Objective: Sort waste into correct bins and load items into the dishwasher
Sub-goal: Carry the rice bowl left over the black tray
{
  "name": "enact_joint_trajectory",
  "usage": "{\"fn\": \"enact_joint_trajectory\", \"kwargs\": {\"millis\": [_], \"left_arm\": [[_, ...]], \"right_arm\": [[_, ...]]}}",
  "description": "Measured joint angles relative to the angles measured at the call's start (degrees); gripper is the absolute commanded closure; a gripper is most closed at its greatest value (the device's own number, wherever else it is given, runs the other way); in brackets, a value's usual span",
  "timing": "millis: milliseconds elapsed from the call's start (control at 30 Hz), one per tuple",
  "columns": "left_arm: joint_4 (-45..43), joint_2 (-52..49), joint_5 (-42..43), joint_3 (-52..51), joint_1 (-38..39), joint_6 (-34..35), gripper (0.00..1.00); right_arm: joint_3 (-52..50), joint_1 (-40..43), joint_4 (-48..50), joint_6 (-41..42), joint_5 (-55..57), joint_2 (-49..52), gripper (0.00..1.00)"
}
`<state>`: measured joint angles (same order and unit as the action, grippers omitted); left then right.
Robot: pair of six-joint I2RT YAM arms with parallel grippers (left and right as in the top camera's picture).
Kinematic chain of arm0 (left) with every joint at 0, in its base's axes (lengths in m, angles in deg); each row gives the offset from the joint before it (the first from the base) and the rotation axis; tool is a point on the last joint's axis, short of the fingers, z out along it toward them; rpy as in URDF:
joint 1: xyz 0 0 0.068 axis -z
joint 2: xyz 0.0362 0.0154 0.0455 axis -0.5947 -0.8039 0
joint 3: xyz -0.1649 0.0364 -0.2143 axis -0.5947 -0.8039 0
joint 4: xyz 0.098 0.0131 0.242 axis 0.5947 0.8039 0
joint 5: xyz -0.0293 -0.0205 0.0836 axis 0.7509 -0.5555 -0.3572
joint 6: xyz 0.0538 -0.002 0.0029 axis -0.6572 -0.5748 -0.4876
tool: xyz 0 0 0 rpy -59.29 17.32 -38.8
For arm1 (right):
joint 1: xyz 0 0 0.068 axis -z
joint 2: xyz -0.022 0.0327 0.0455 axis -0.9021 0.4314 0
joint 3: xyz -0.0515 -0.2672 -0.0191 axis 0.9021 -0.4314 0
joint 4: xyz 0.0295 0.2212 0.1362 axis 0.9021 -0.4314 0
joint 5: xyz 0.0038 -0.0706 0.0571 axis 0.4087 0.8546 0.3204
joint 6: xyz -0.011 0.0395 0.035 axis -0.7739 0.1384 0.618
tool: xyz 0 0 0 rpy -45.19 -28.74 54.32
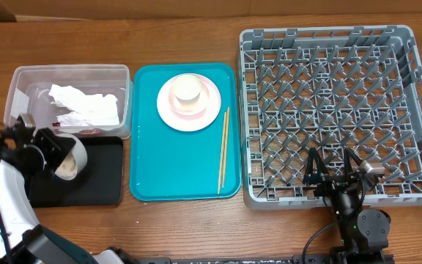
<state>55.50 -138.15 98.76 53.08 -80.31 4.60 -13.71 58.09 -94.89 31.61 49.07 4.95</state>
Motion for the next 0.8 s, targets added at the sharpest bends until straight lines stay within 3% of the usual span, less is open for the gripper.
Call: {"fn": "enact_joint_trajectory", "kwargs": {"millis": [300,533,800], "left_arm": [[-8.48,0.0,16.52,-6.73,-5.09,-3.69,0.96],[-15.54,0.0,23.96,-11.02,-5.09,-5.01,0.96],[-16.31,0.02,29.64,-12.94,-5.09,-5.42,0.96]], "right_arm": [[0.0,0.0,-0.04,0.02,0.0,0.0,0.0],[0.0,0.0,-0.04,0.02,0.0,0.0,0.0],[0.0,0.0,-0.07,0.0,0.0,0.0,0.0]]}}
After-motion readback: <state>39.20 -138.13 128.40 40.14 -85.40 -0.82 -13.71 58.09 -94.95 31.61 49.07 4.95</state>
